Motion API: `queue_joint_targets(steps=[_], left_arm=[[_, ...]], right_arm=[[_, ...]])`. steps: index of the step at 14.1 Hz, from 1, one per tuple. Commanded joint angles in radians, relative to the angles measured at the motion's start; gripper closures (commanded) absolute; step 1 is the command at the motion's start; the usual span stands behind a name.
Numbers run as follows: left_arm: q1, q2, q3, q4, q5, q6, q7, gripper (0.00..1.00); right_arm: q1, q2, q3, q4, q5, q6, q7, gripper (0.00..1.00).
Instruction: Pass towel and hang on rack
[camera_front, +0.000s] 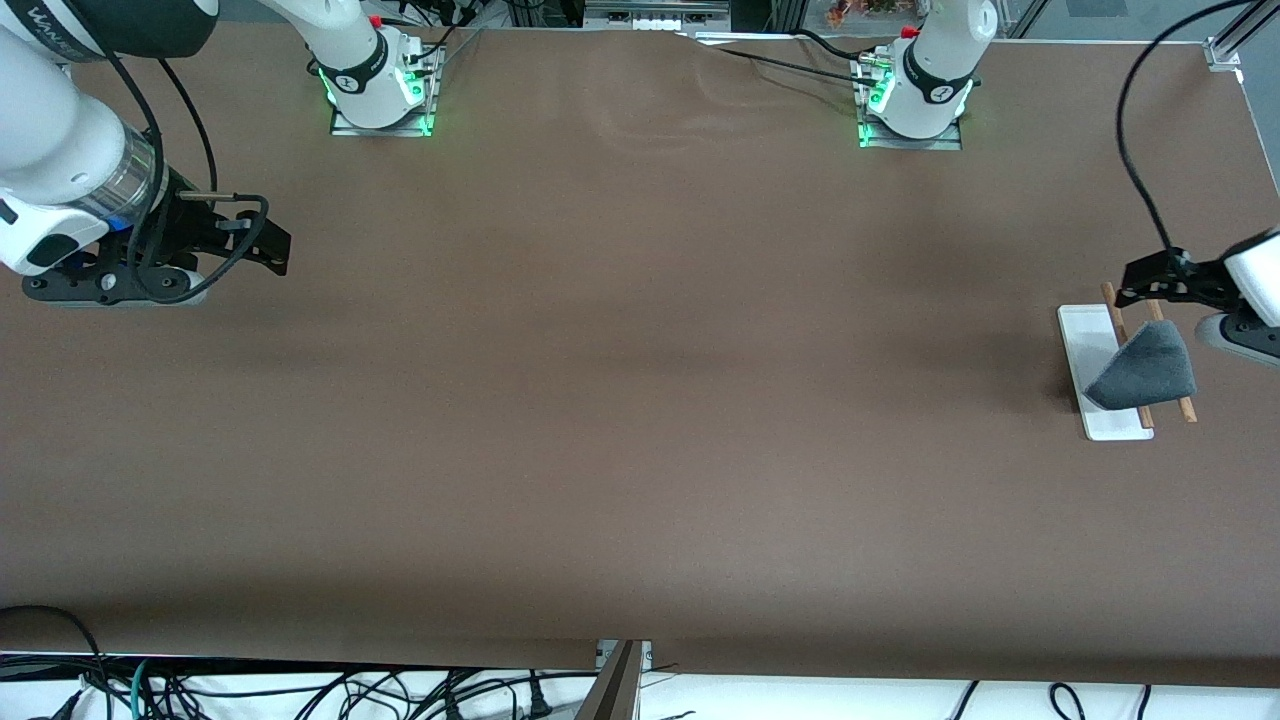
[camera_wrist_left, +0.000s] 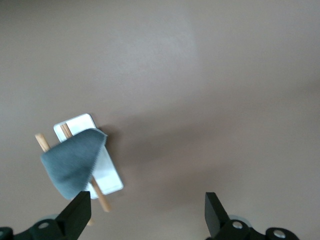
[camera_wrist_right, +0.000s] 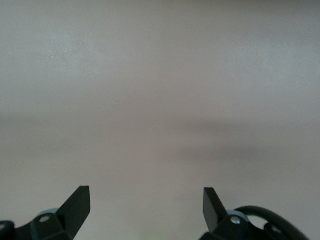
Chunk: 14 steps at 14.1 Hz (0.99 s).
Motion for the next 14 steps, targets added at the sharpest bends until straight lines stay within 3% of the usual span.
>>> queue_joint_targets(steps=[1,4,14], left_arm=[[-0.066,-0.112,0.022,-0.153,-0.016,0.133,-0.258,0.00],[-0.089,-0.170,0.025,-0.250,-0.068,0.200,-0.304,0.00],[-0.091,-0.193,0.025,-0.281,-0.060,0.198,-0.301,0.00]], right_arm=[[0.003,-0.007,0.002,0.002,0.000,-0.011,0.019,0.00],[0.003,-0.008,0.002,0.002,0.000,-0.011,0.018,0.00],[0.003,-0.008,0.002,0.002,0.000,-0.013,0.018,0.00]])
